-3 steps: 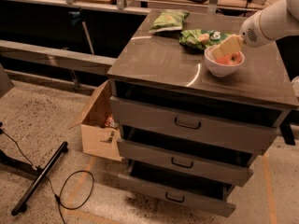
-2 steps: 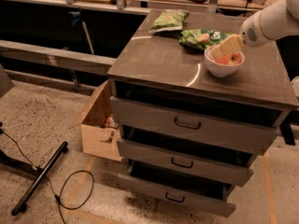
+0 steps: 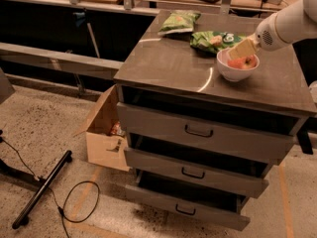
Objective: Pick apple from white bowl and place on counter
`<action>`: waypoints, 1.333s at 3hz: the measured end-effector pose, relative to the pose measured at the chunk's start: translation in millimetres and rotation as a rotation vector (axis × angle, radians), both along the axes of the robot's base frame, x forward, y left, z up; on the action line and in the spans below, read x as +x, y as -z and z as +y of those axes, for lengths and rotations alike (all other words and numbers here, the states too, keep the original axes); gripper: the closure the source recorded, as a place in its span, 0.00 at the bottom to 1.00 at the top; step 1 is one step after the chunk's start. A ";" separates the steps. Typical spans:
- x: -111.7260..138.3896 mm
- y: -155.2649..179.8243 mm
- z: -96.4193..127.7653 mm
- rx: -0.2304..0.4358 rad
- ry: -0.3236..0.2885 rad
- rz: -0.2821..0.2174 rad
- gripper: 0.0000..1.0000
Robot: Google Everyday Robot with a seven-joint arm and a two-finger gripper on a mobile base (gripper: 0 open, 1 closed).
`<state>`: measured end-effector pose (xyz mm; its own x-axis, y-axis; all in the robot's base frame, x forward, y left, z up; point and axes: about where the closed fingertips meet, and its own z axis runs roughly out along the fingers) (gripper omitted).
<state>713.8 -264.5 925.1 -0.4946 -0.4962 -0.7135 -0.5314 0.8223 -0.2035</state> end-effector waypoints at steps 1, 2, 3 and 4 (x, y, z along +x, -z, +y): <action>-0.2 2.1 -1.2 -0.001 0.004 0.006 0.44; -0.3 5.4 -2.8 -0.002 0.010 0.015 0.42; -1.2 10.9 -4.8 -0.005 0.016 0.029 0.39; -1.7 15.4 -7.0 -0.009 0.021 0.040 0.44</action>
Offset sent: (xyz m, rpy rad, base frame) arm -0.0021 -0.0110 -0.0085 -0.0045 0.0288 -0.0313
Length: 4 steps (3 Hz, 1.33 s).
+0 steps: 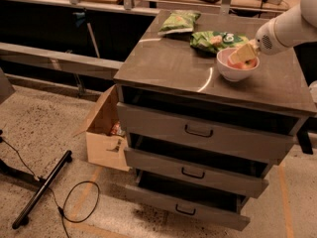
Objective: Pick apple from white bowl and place on counter
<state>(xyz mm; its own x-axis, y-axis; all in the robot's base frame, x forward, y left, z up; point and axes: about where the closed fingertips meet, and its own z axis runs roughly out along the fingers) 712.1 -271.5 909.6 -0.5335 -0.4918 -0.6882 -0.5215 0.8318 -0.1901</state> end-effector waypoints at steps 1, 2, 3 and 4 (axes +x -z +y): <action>-1.2 4.6 -1.1 -0.003 0.002 0.010 0.48; -2.9 7.9 -1.7 -0.006 0.002 0.018 0.55; -6.2 12.8 -2.1 -0.013 -0.001 0.030 0.54; -8.2 15.1 -1.4 -0.021 -0.006 0.039 0.44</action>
Offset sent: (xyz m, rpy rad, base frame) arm -0.0088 -0.0076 -0.0116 -0.0156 0.0306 -0.0070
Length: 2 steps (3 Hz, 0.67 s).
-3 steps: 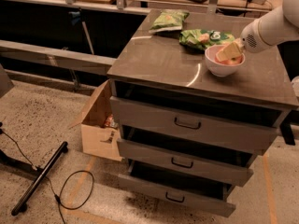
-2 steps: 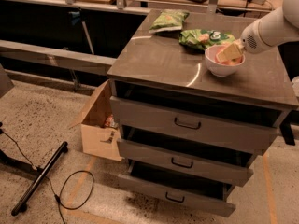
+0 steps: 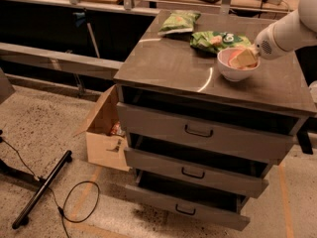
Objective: Pick apple from white bowl and place on counter
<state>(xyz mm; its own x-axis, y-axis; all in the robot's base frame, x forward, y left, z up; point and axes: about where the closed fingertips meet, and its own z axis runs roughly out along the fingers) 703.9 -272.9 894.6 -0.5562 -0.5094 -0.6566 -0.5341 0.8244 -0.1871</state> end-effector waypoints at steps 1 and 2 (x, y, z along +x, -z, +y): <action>-1.6 1.7 0.7 -0.007 -0.007 0.005 0.30; -2.0 2.1 2.0 -0.012 -0.014 0.005 0.45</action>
Offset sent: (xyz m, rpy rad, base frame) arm -0.0039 -0.0003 0.0024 -0.0191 -0.0037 0.0169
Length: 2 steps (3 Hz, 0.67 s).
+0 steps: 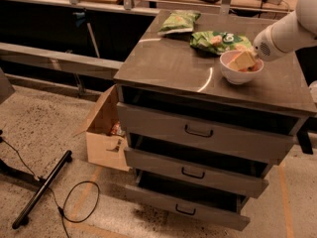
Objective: Pick apple from white bowl and place on counter
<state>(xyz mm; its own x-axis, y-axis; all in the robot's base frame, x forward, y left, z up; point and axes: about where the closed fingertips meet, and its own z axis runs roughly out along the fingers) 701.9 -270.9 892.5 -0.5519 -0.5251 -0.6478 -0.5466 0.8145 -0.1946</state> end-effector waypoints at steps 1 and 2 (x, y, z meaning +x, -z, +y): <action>0.8 -1.8 2.7 -0.007 -0.009 -0.014 0.69; 6.6 -13.3 7.5 -0.002 -0.023 -0.054 0.92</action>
Offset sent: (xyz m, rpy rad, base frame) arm 0.0131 0.0099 0.0350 0.0032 -0.1185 0.0351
